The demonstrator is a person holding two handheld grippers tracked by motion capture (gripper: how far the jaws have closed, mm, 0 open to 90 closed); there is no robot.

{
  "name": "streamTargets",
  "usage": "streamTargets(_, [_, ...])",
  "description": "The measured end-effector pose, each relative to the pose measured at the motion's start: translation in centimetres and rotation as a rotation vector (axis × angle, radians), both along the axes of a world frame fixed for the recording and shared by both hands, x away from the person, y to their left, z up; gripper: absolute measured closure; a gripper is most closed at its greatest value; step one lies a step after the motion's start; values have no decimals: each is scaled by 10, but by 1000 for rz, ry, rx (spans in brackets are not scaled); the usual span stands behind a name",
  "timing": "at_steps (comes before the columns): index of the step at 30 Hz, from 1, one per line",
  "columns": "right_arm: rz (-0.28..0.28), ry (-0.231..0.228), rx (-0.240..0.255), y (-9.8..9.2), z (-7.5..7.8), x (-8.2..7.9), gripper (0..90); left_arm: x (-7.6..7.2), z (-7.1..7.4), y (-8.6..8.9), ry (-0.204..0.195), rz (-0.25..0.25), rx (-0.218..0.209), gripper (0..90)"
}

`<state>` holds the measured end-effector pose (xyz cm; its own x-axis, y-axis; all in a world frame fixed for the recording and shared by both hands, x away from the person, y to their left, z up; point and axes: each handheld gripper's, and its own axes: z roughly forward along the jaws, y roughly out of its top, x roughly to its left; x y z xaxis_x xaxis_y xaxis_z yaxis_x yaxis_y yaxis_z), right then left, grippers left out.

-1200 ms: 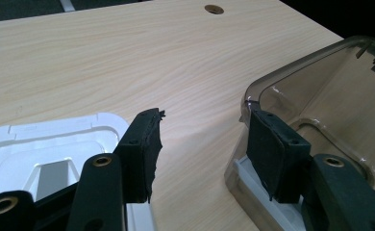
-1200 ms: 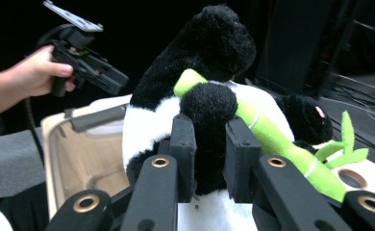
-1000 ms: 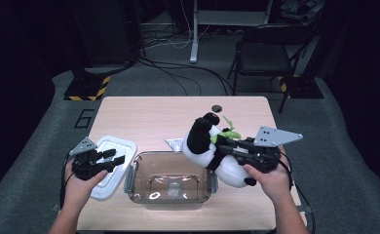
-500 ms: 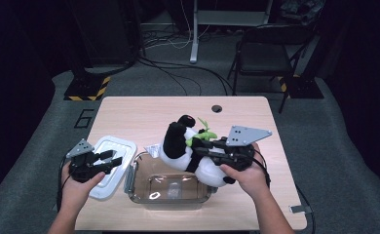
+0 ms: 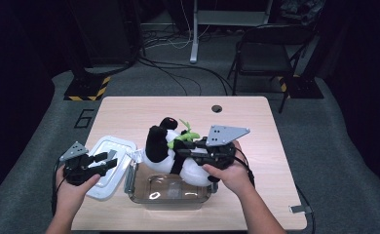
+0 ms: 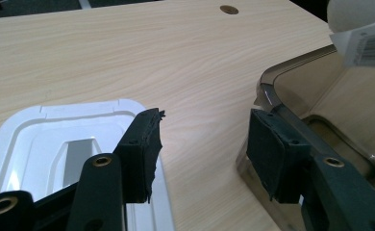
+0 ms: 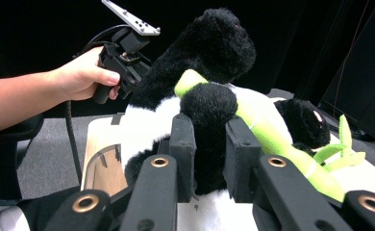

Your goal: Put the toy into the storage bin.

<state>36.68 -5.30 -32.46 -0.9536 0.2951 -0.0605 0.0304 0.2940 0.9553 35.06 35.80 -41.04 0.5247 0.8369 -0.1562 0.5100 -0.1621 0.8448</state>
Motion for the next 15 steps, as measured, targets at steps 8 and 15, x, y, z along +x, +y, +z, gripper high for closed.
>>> streamTargets(8, [17, -20, -20, 13, -7, -4, 762, -1, -1, 1, 13, 1, 4, 457])
streamTargets(15, [41, -39, -57, 27, -10, -5, 762, -1, -1, 2, 12, 3, 2, 457])
